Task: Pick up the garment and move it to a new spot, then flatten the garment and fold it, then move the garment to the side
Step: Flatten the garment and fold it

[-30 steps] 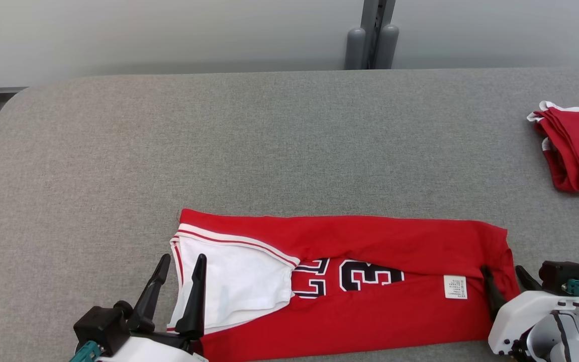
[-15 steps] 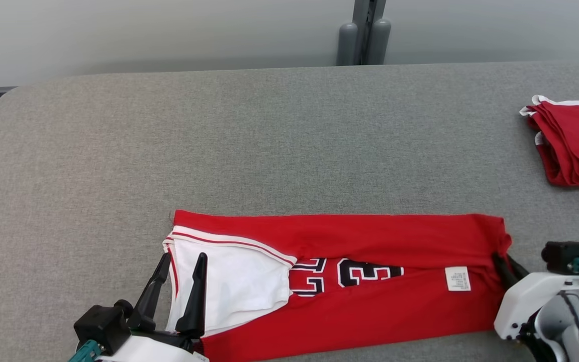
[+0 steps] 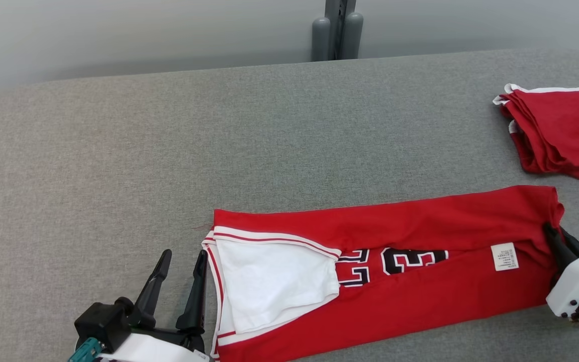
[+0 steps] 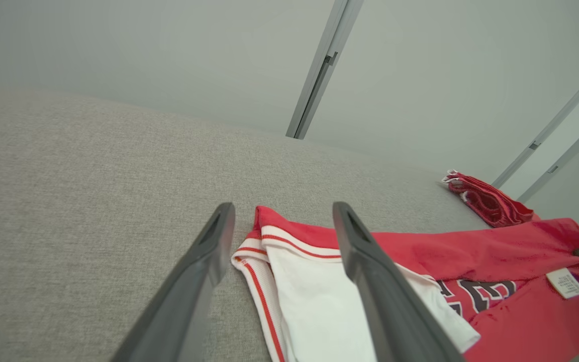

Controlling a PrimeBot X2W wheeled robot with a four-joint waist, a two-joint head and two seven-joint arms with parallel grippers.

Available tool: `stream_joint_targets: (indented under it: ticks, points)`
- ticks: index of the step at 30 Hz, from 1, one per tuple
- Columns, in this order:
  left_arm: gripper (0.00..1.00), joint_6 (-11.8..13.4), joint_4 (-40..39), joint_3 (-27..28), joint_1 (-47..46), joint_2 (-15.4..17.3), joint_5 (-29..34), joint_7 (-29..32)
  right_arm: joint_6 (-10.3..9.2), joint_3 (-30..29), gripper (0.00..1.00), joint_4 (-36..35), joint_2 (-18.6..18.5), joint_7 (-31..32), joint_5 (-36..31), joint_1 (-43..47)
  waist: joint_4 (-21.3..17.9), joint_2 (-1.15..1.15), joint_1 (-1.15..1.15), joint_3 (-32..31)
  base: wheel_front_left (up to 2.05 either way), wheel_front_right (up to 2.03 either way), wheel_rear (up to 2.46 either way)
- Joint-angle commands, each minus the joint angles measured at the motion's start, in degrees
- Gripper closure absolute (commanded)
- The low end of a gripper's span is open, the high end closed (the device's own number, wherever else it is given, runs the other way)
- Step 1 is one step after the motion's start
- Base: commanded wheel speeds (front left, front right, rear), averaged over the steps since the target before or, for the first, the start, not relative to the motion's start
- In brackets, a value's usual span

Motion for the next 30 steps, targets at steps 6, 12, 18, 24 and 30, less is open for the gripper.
stream_joint_targets:
  ticks: [6,12,18,24,30]
  points:
    - [0.00,-0.10,0.09,-0.04,-1.31,0.49,0.26,-0.21,0.00,3.77,1.00,-6.38,0.58,3.52,5.63,1.47,-1.47,0.00,0.00,-0.21,0.00,0.00,0.00]
    - [0.00,-0.05,0.24,-0.40,-1.40,0.57,0.08,-0.07,0.00,8.55,1.00,-13.87,0.62,6.39,10.47,2.67,-1.51,0.00,0.00,-0.67,0.00,0.00,0.00]
    - [0.00,-0.33,0.57,-0.89,-1.29,0.45,-0.19,0.07,0.00,13.79,1.00,-20.42,1.44,9.08,14.92,3.15,0.25,0.00,0.00,-1.49,0.00,0.00,0.00]
    - [0.00,-0.53,0.86,-1.43,-0.92,0.28,-0.49,0.09,0.00,18.14,1.00,-21.83,3.53,10.87,18.10,1.58,2.62,0.00,0.00,-2.50,0.00,0.00,0.00]
    - [0.00,-0.65,1.01,-1.71,-0.56,0.10,-0.48,0.04,0.01,22.49,1.00,-19.52,6.97,10.38,20.20,-0.40,4.51,0.00,0.00,-3.18,0.00,0.00,0.00]
